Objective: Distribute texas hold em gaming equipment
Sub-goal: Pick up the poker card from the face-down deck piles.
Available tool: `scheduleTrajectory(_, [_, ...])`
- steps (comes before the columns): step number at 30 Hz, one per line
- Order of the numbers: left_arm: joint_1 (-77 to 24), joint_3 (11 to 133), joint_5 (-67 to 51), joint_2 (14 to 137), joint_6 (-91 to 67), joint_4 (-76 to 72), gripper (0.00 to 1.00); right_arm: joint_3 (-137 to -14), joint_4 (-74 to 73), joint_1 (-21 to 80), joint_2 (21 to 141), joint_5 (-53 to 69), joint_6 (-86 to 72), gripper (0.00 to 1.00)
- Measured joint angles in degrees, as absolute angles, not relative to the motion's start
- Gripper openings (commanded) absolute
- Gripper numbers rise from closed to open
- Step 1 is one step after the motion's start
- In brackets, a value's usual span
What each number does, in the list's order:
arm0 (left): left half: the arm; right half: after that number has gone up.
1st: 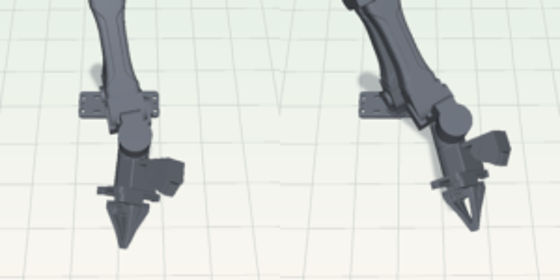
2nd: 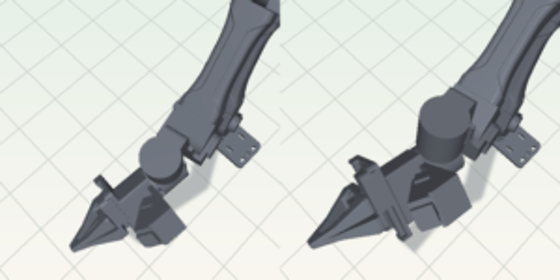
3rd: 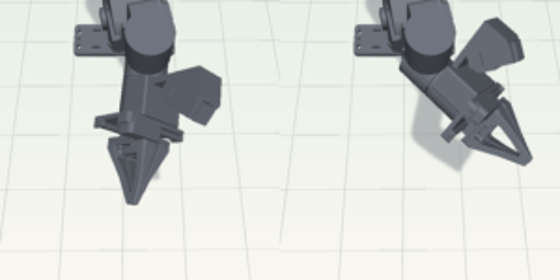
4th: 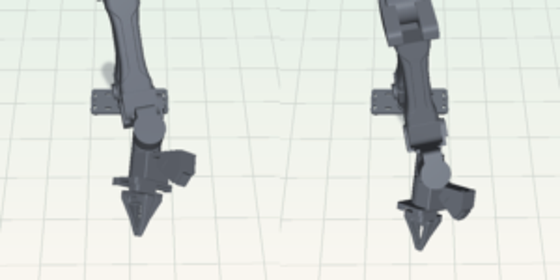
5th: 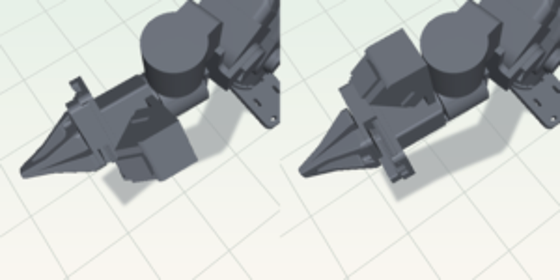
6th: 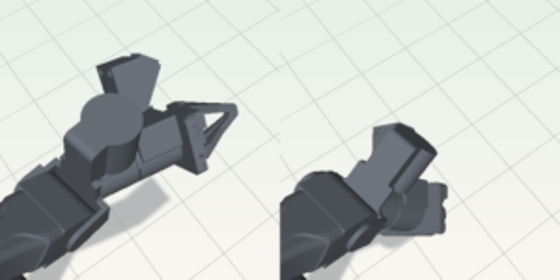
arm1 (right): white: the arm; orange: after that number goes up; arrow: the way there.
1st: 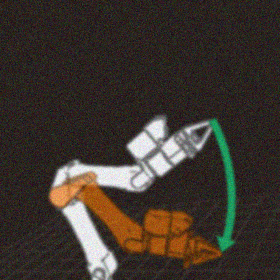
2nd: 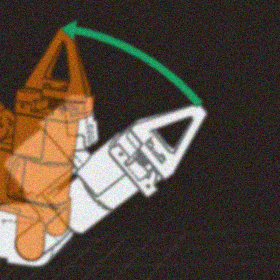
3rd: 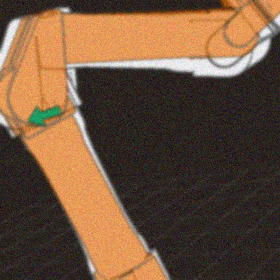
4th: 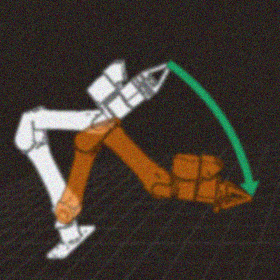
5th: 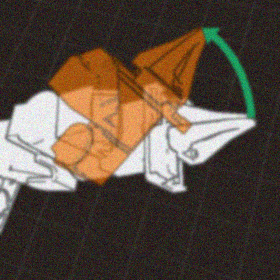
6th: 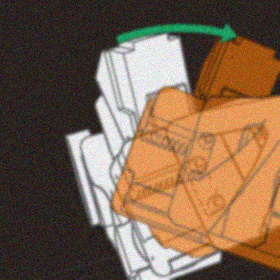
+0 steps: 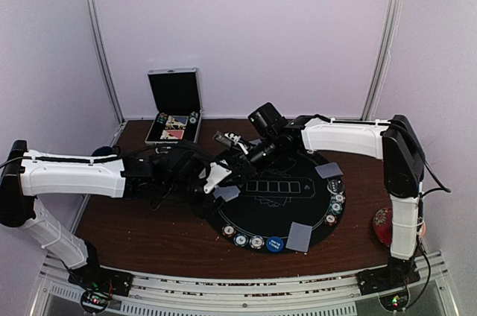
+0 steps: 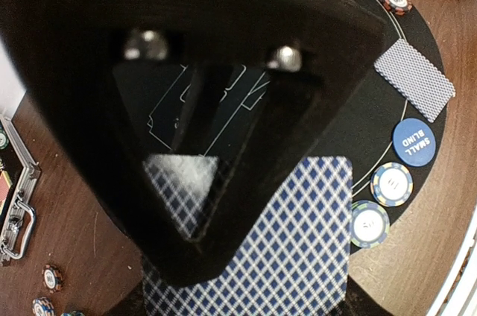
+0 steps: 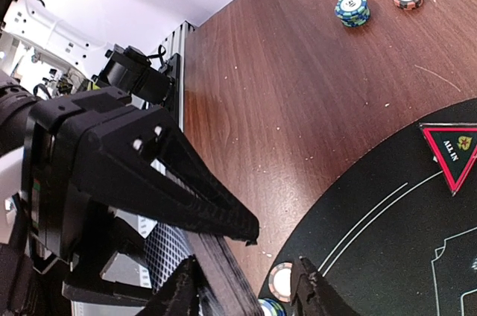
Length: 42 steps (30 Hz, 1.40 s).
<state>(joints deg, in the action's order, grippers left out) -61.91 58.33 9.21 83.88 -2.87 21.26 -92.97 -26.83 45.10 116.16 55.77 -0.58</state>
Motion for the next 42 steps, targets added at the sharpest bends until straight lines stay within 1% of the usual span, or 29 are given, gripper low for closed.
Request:
scheduleTrajectory(3, [-61.8,58.33,9.28,83.9,-2.87,21.47,0.64,-93.41,-27.88,44.95,116.09,55.51,0.47,0.34])
scheduleTrajectory(9, [-61.8,58.26,9.3,83.9,-2.87,21.52,0.64,-93.56,-30.68,44.64,115.33,54.57,3.64,0.31])
scheduleTrajectory(12, [-61.8,58.22,9.3,83.96,-2.87,21.54,0.64,-94.0,-32.45,44.62,115.0,53.69,5.34,0.24])
scheduleTrajectory(16, [-61.8,58.15,9.32,83.96,-2.87,21.54,0.64,-95.24,-35.27,44.6,114.96,52.9,7.49,0.21])
scheduleTrajectory(25, [-61.8,57.84,9.3,84.12,-2.87,21.85,0.64,-96.42,-39.7,44.56,114.69,50.24,10.48,0.05])
scheduleTrajectory(31, [-61.8,57.8,9.3,84.44,-2.87,22.52,0.64,-97.06,-42.68,44.47,114.67,48.93,12.08,0.0])
scheduleTrajectory(42, [-61.82,57.82,9.19,84.47,-2.85,21.67,0.64,-100.77,-49.36,43.77,114.67,49.25,14.79,0.0])
